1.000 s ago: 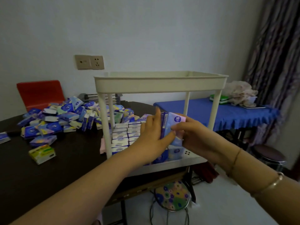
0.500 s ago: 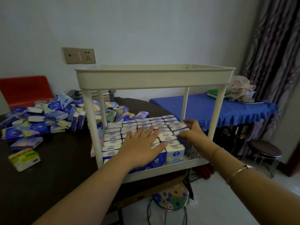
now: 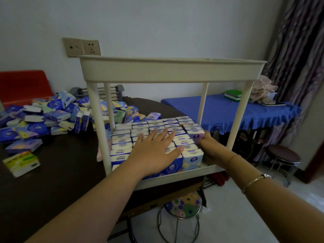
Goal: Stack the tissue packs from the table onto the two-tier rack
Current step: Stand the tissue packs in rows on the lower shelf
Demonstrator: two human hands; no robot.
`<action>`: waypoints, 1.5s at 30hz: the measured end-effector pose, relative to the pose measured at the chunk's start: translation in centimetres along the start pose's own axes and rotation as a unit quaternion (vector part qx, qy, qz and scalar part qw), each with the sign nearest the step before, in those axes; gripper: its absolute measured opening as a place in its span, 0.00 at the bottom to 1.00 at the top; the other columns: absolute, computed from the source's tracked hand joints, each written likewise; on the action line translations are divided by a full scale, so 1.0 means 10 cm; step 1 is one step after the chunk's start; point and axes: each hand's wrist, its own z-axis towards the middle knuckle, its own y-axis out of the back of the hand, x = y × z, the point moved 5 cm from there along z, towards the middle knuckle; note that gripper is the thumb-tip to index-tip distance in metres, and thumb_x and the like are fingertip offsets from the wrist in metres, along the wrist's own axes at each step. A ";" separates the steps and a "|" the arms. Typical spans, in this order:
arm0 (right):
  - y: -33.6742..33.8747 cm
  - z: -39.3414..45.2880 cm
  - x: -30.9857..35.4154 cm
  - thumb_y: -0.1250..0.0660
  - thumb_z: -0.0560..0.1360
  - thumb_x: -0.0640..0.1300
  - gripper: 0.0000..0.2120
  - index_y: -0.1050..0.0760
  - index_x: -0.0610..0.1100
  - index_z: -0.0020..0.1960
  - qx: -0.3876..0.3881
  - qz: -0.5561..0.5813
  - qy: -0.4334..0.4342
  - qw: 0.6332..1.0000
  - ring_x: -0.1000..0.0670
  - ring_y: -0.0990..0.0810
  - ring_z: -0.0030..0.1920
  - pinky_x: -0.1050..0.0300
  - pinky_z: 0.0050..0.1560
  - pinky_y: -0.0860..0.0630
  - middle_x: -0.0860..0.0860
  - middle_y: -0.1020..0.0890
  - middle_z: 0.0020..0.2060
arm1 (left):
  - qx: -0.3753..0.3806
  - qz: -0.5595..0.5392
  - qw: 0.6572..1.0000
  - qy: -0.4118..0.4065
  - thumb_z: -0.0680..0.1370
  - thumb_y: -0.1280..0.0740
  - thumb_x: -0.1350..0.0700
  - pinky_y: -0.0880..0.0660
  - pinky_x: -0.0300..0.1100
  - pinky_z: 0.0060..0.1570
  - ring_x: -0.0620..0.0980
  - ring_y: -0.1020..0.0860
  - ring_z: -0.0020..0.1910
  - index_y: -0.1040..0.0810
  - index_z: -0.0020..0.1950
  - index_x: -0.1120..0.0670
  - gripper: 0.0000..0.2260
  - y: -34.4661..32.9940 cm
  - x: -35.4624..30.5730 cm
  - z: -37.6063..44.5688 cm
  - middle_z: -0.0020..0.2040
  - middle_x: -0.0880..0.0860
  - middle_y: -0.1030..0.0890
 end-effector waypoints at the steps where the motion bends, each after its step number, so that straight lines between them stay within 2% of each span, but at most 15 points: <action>1: -0.04 0.01 0.00 0.31 0.72 0.39 0.25 0.34 0.47 0.66 0.029 0.011 0.008 0.999 0.42 0.20 0.56 0.40 0.57 0.24 0.44 0.19 0.56 | 0.001 0.001 1.000 0.001 0.76 0.59 0.31 0.59 0.57 0.74 0.47 0.59 0.77 0.60 0.77 0.39 0.30 0.00 0.00 0.00 0.78 0.42 0.59; 4: -0.04 -0.01 -0.02 0.35 0.75 0.35 0.12 0.24 0.48 0.54 0.044 0.039 -0.005 0.998 0.42 0.18 0.53 0.41 0.58 0.24 0.45 0.16 0.48 | 0.003 0.000 1.000 0.001 0.76 0.59 0.31 0.59 0.57 0.74 0.48 0.60 0.77 0.60 0.76 0.39 0.31 0.00 0.00 0.00 0.78 0.42 0.59; 8: 0.02 0.04 -0.09 0.36 0.76 0.38 0.09 0.24 0.51 0.48 0.007 -0.012 -0.010 1.000 0.41 0.19 0.53 0.38 0.58 0.24 0.44 0.16 0.48 | 0.005 0.000 1.000 0.000 0.76 0.59 0.30 0.59 0.57 0.74 0.48 0.60 0.77 0.60 0.77 0.39 0.31 0.00 0.00 -0.01 0.78 0.43 0.59; 14: 0.01 0.04 -0.05 0.34 0.74 0.38 0.13 0.25 0.56 0.51 -0.015 -0.045 0.058 0.997 0.43 0.20 0.56 0.38 0.58 0.24 0.46 0.18 0.54 | 0.008 0.000 1.000 -0.003 0.77 0.58 0.31 0.59 0.57 0.74 0.48 0.60 0.77 0.59 0.77 0.40 0.31 0.02 -0.02 -0.04 0.78 0.43 0.58; 16: 0.07 -0.02 -0.02 0.35 0.75 0.38 0.12 0.28 0.52 0.55 -0.064 -0.094 0.060 0.992 0.43 0.20 0.54 0.41 0.57 0.24 0.45 0.19 0.53 | 0.011 -0.007 1.000 0.000 0.77 0.58 0.32 0.59 0.58 0.74 0.48 0.59 0.77 0.59 0.77 0.41 0.31 0.04 -0.03 -0.05 0.78 0.44 0.58; 18: 0.14 -0.12 0.06 0.37 0.77 0.40 0.13 0.33 0.43 0.60 -0.123 -0.196 0.052 0.972 0.43 0.22 0.53 0.47 0.54 0.24 0.44 0.22 0.54 | 0.004 0.003 1.000 0.002 0.77 0.57 0.32 0.57 0.59 0.74 0.49 0.57 0.77 0.57 0.78 0.41 0.31 0.09 -0.05 -0.07 0.79 0.45 0.56; 21: 0.11 -0.38 0.27 0.40 0.78 0.39 0.16 0.37 0.38 0.64 -0.124 -0.281 0.076 0.949 0.44 0.25 0.46 0.55 0.39 0.28 0.40 0.23 0.53 | -0.049 0.064 0.997 -0.010 0.77 0.57 0.32 0.56 0.60 0.74 0.51 0.53 0.78 0.52 0.78 0.44 0.31 0.19 -0.11 -0.12 0.79 0.47 0.50; 24: 0.08 -0.78 0.46 0.41 0.77 0.35 0.21 0.37 0.41 0.69 -0.116 -0.290 0.123 0.942 0.42 0.22 0.51 0.54 0.44 0.25 0.41 0.23 0.55 | -0.093 0.033 0.995 -0.015 0.79 0.55 0.34 0.53 0.58 0.74 0.50 0.47 0.77 0.46 0.77 0.45 0.29 0.32 -0.17 -0.24 0.78 0.47 0.45; 27: 0.00 -1.18 0.67 0.43 0.75 0.32 0.21 0.29 0.46 0.64 -0.120 -0.303 0.197 0.925 0.45 0.21 0.51 0.69 0.39 0.29 0.46 0.21 0.56 | -0.133 -0.004 0.991 -0.031 0.81 0.49 0.40 0.49 0.54 0.74 0.48 0.43 0.75 0.42 0.76 0.45 0.24 0.43 -0.15 -0.47 0.77 0.46 0.42; 29: -0.15 -1.40 0.78 0.44 0.74 0.31 0.19 0.24 0.48 0.57 -0.105 -0.280 0.234 0.925 0.50 0.20 0.53 0.71 0.41 0.28 0.50 0.21 0.55 | -0.169 -0.018 0.984 -0.047 0.81 0.45 0.45 0.47 0.50 0.73 0.46 0.39 0.73 0.37 0.74 0.46 0.21 0.52 -0.09 -0.70 0.76 0.45 0.38; 32: -0.51 -1.66 0.96 0.42 0.76 0.34 0.15 0.23 0.51 0.50 -0.076 -0.244 0.280 0.926 0.55 0.21 0.53 0.68 0.44 0.26 0.57 0.20 0.50 | -0.227 -0.075 0.969 -0.060 0.80 0.40 0.51 0.41 0.43 0.70 0.42 0.33 0.68 0.28 0.68 0.46 0.16 0.66 0.11 -1.11 0.69 0.43 0.28; 34: -0.82 -1.79 1.08 0.40 0.76 0.35 0.13 0.24 0.52 0.48 -0.042 -0.226 0.305 0.924 0.57 0.21 0.50 0.63 0.47 0.24 0.58 0.19 0.48 | -0.249 -0.112 0.959 -0.076 0.80 0.38 0.53 0.38 0.35 0.65 0.39 0.30 0.64 0.25 0.63 0.47 0.12 0.71 0.26 -1.40 0.63 0.42 0.24; 38: -1.57 -1.90 1.23 0.40 0.75 0.34 0.12 0.23 0.49 0.49 0.040 -0.203 0.340 0.917 0.58 0.20 0.47 0.61 0.46 0.21 0.56 0.18 0.46 | -0.273 -0.091 0.955 -0.069 0.78 0.37 0.56 0.33 0.27 0.52 0.39 0.26 0.54 0.22 0.59 0.49 0.11 0.70 0.66 -1.87 0.55 0.44 0.21; 42: -2.35 -1.80 1.23 0.39 0.75 0.36 0.11 0.24 0.50 0.50 0.123 -0.189 0.337 0.914 0.59 0.20 0.49 0.61 0.50 0.22 0.56 0.19 0.48 | -0.267 -0.075 0.961 0.014 0.78 0.37 0.57 0.28 0.36 0.53 0.41 0.25 0.54 0.23 0.60 0.48 0.12 0.60 1.29 -2.18 0.54 0.43 0.22; 45: -2.87 -1.58 1.17 0.38 0.75 0.37 0.12 0.25 0.53 0.49 0.147 -0.194 0.321 0.915 0.59 0.20 0.48 0.61 0.49 0.23 0.56 0.19 0.47 | -0.279 -0.068 0.955 0.076 0.77 0.37 0.58 0.30 0.35 0.53 0.40 0.25 0.54 0.22 0.59 0.48 0.12 0.51 1.82 -2.36 0.54 0.43 0.22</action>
